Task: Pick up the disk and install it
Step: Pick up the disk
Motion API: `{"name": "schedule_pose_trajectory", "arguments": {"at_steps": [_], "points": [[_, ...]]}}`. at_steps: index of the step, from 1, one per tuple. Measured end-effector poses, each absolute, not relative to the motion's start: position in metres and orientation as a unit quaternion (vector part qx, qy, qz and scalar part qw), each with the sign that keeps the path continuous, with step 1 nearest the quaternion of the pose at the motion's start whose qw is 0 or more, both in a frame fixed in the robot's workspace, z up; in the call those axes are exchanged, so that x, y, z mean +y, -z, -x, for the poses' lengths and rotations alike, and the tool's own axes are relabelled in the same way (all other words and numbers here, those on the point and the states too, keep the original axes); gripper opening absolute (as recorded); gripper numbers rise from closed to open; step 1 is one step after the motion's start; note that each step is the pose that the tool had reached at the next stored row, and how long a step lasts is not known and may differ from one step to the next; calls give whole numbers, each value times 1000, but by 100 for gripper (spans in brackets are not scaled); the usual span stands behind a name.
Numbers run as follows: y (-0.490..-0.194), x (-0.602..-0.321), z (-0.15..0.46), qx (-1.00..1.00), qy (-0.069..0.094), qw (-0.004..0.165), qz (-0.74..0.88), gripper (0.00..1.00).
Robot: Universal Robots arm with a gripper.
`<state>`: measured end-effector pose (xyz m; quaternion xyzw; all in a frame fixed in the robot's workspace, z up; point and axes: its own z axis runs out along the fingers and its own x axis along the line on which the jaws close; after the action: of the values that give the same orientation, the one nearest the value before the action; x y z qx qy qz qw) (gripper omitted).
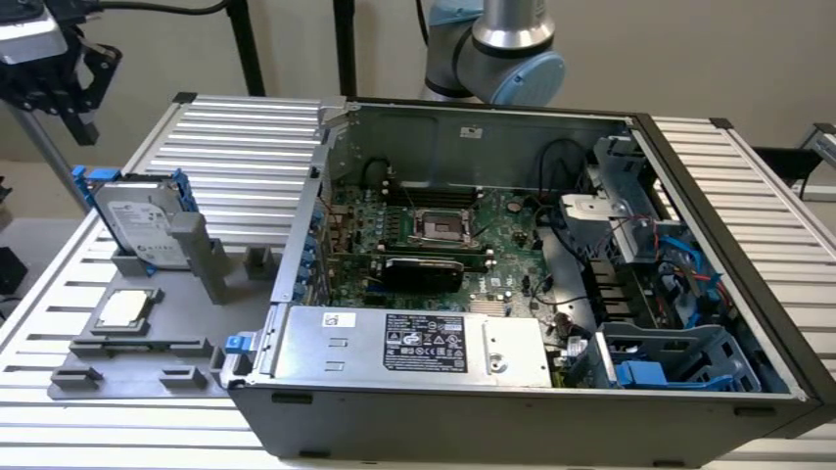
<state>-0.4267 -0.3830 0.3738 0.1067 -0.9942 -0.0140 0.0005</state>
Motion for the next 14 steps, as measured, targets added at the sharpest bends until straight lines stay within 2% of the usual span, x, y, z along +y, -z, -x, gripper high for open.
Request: {"name": "schedule_pose_trajectory", "arguments": {"at_steps": [14], "points": [[-370, -383, 427, -973, 14, 2, -232, 11]]}}
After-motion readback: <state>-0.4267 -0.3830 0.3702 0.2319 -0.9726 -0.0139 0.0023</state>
